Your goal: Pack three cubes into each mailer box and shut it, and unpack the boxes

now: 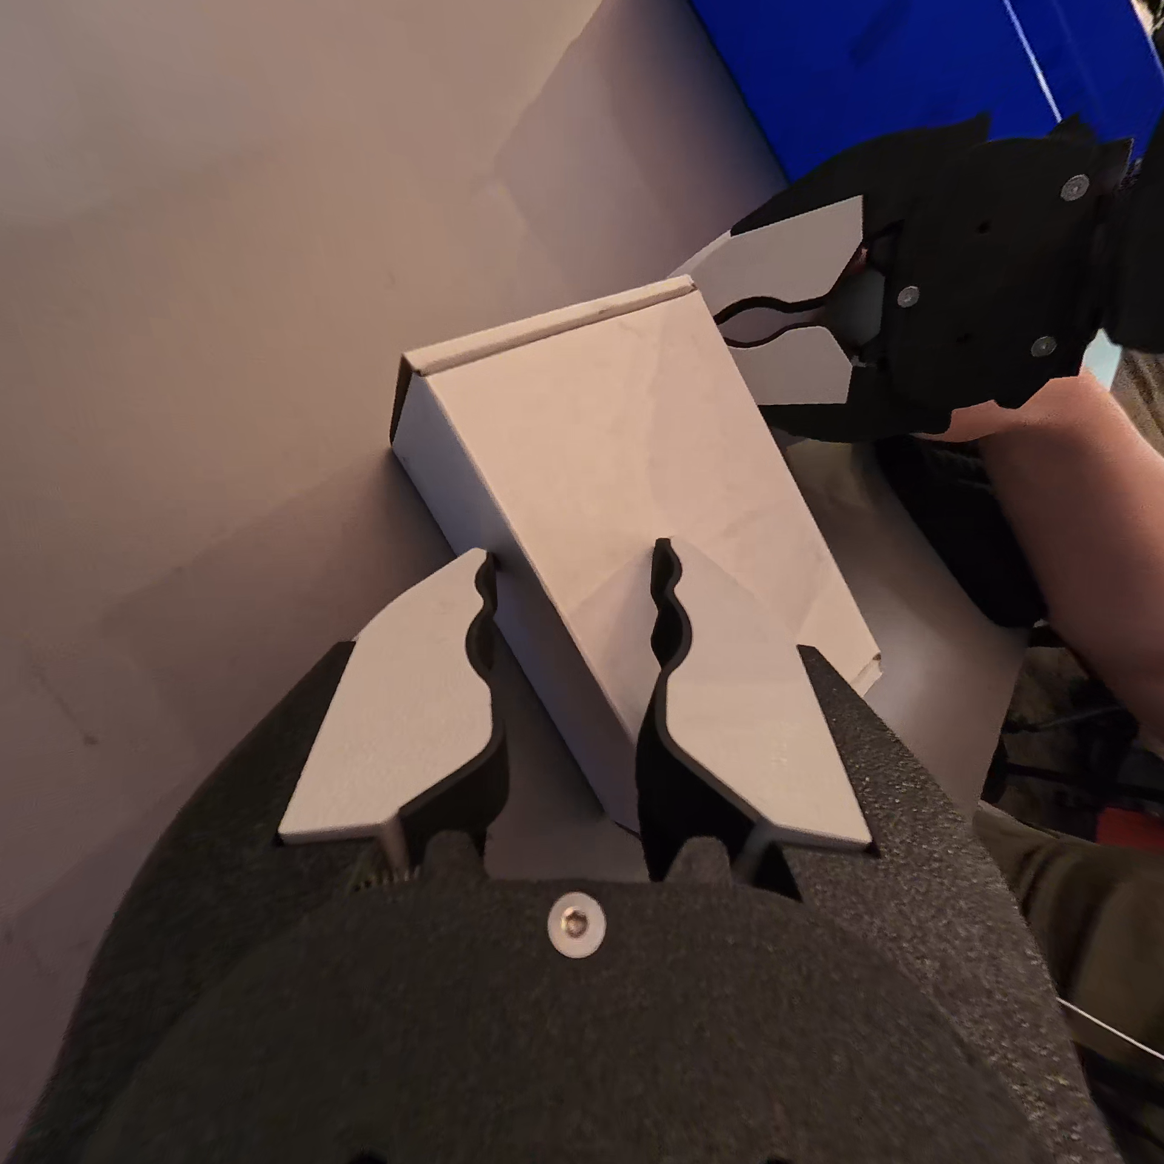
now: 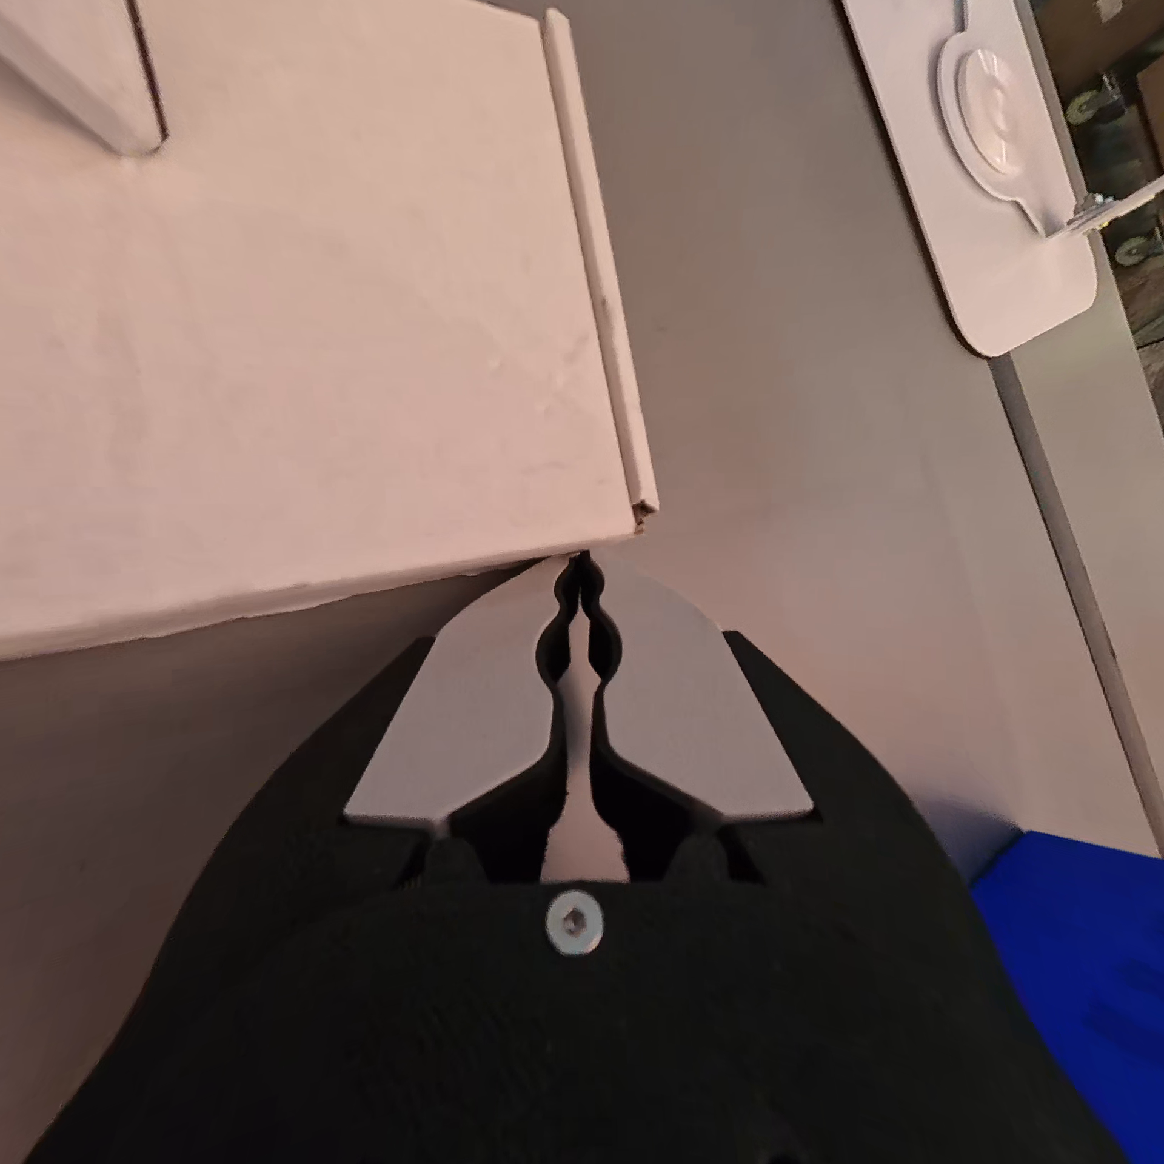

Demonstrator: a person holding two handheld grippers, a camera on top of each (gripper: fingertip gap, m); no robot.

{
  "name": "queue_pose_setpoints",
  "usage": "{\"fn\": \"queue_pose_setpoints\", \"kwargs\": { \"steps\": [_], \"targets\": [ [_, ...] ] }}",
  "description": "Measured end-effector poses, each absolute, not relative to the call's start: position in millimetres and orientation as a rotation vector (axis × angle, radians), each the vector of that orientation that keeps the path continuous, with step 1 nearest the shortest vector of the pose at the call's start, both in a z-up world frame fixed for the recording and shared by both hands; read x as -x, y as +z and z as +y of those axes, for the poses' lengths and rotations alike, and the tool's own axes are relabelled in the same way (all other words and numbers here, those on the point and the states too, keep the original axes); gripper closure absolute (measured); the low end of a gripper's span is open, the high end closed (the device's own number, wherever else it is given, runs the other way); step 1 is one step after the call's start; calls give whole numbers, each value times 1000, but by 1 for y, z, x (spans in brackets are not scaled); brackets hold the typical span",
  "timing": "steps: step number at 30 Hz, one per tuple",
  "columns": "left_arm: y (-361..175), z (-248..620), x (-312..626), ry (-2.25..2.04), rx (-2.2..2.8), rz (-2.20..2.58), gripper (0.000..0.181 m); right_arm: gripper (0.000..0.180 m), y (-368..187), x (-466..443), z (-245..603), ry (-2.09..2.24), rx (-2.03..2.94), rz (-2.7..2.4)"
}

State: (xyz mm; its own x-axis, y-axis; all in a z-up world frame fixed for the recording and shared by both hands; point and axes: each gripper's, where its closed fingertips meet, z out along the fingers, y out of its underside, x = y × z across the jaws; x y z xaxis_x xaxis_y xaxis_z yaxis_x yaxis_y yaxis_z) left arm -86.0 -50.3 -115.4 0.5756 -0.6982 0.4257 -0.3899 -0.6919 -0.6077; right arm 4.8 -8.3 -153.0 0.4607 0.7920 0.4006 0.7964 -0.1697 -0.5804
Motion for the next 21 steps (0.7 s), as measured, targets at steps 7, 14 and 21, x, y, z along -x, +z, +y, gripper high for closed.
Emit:
{"fn": "queue_pose_setpoints", "kwargs": {
  "steps": [7,14,21],
  "targets": [
    [-115,-49,86,-993,2341,760,134,179,-154,-9,-11,100,2053,-1165],
    [-114,-54,83,-1030,2338,767,137,179,-153,-3,-45,180,2096,-1193],
    [-115,-53,83,-973,2354,768,137,178,-155,-1,-42,252,2136,-1121]
  ]
}}
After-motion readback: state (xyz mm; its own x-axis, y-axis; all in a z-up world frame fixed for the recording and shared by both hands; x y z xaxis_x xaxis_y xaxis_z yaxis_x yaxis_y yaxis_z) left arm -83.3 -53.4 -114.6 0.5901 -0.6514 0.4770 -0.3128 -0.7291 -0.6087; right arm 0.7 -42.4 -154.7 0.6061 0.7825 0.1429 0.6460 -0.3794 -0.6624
